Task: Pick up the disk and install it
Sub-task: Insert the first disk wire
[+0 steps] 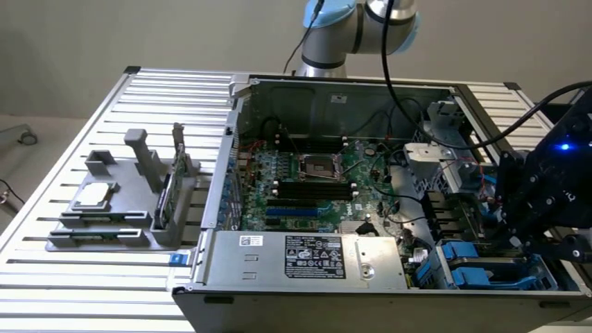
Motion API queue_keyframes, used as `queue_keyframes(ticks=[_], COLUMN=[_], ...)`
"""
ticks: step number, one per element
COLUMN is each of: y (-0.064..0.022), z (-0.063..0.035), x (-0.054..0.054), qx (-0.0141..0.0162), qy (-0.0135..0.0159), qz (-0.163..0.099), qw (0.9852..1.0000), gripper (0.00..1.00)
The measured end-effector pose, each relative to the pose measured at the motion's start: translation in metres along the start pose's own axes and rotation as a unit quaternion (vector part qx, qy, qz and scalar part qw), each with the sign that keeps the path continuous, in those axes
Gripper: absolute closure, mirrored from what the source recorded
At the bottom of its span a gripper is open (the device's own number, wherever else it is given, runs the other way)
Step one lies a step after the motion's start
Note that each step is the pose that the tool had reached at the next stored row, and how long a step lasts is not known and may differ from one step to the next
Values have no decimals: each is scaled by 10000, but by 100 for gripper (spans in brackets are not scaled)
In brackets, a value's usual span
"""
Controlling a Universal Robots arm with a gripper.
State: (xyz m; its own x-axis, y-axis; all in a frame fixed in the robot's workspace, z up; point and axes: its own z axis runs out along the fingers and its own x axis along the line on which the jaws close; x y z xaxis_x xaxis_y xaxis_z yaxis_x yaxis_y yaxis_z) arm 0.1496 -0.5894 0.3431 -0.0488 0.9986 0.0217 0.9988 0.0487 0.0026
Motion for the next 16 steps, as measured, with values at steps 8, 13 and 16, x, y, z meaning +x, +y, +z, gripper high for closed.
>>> queue_keyframes(ticks=[8, 13, 16], y=[41, 70, 82], z=[18, 32, 41], x=[10, 22, 26], qx=[49, 74, 91], qy=[-64, -88, -104], qz=[19, 46, 58], qw=[10000, 9999, 9999], gripper=[83, 83, 83])
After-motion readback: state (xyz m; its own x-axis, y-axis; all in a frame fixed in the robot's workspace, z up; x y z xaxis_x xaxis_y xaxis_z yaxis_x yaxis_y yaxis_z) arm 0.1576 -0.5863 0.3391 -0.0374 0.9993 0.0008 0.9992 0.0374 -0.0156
